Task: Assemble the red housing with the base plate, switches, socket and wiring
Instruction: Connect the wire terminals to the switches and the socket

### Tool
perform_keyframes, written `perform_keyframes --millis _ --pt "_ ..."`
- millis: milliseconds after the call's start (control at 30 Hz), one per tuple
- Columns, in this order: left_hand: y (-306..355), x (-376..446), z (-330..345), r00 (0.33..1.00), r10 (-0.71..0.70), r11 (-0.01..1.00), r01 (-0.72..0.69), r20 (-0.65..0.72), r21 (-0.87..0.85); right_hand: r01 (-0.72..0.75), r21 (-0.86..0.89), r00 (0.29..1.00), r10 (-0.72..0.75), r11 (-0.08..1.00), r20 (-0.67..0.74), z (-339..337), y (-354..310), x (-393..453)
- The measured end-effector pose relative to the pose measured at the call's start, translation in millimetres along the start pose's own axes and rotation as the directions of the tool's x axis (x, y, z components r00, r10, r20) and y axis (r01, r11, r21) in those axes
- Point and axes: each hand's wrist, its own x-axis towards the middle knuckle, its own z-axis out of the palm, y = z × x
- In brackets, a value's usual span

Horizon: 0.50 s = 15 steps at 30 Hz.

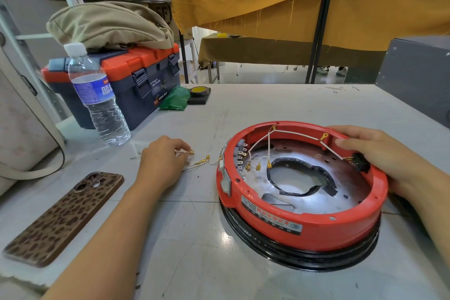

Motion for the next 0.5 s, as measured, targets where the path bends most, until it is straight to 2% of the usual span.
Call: perform_keyframes --millis 233,500 --pt "6.9 0.1 1.5 0.992 0.061 0.996 -0.067 0.108 0.058 -0.004 0.002 1.000 0.004 1.000 -0.002 0.0 -0.1 0.7" --pt "8.4 -1.1 3.4 0.985 0.075 0.992 -0.089 0.155 0.085 -0.007 -0.002 1.000 0.007 1.000 0.003 -0.1 0.0 0.8"
